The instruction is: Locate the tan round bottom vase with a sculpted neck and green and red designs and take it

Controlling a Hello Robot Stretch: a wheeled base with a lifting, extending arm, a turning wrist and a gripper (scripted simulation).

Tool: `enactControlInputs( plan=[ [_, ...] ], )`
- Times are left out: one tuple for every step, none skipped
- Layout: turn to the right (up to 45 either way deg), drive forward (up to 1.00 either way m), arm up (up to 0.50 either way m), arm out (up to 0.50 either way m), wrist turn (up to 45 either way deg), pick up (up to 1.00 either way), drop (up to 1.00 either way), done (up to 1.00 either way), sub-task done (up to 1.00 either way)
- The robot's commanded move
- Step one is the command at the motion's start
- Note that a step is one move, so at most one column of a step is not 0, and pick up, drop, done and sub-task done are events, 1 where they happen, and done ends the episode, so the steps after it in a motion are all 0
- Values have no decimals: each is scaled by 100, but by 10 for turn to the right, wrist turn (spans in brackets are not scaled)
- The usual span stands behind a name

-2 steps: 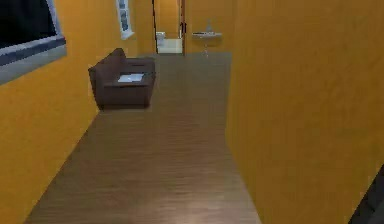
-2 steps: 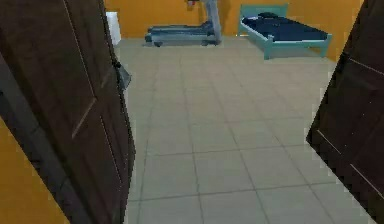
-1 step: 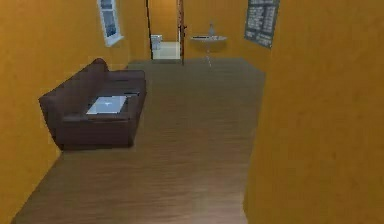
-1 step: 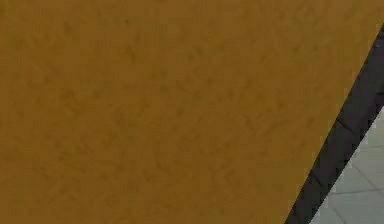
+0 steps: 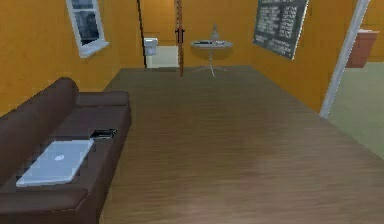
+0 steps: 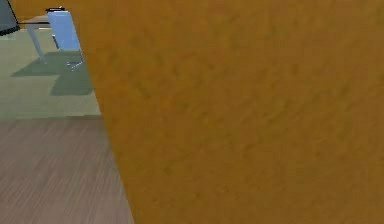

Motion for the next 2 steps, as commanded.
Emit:
enactControlInputs(
  plan=[
    [120,0,0,0,0,0,0,0,0],
    [0,20,0,0,0,0,0,0,0]
  ],
)
